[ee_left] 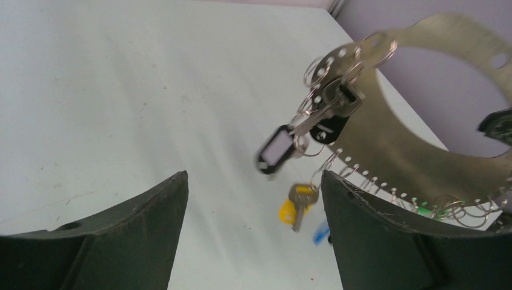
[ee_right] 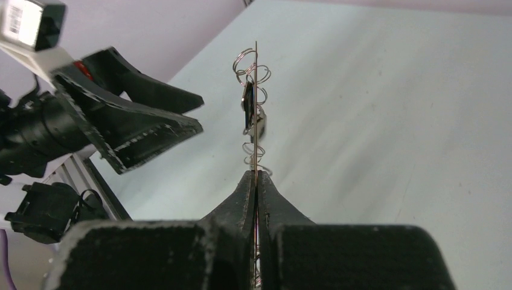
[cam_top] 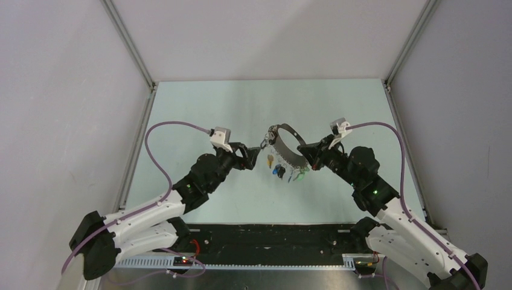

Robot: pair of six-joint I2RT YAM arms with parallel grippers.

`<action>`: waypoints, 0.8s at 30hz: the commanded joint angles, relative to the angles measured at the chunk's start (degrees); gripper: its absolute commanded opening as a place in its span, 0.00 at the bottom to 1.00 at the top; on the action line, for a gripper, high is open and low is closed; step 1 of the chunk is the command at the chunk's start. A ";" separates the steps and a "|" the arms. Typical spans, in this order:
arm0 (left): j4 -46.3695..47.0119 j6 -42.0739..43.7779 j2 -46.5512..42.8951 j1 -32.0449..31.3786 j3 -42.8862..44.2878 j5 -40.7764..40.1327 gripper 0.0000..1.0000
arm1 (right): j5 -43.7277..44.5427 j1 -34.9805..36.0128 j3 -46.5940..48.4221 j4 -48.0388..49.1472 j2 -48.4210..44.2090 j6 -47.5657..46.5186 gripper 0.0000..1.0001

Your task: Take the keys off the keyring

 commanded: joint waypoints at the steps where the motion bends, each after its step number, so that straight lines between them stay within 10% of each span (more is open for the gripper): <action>1: 4.17 2.21 -0.77 -0.18 0.67 2.64 0.84 | -1.97 -0.68 3.42 -1.67 -2.15 -1.28 0.00; 10: 9.73 3.86 -0.31 -0.19 -1.94 3.05 0.83 | -1.92 1.53 3.86 3.28 0.08 -19.06 0.00; 16: 10.68 5.55 -0.85 -0.17 -2.93 1.61 0.74 | 1.13 11.25 4.81 5.07 2.36 -56.40 0.00; 24: 12.24 12.26 -0.11 -0.20 -2.94 10.36 1.00 | 8.28 18.47 10.16 6.45 5.62 -74.13 0.00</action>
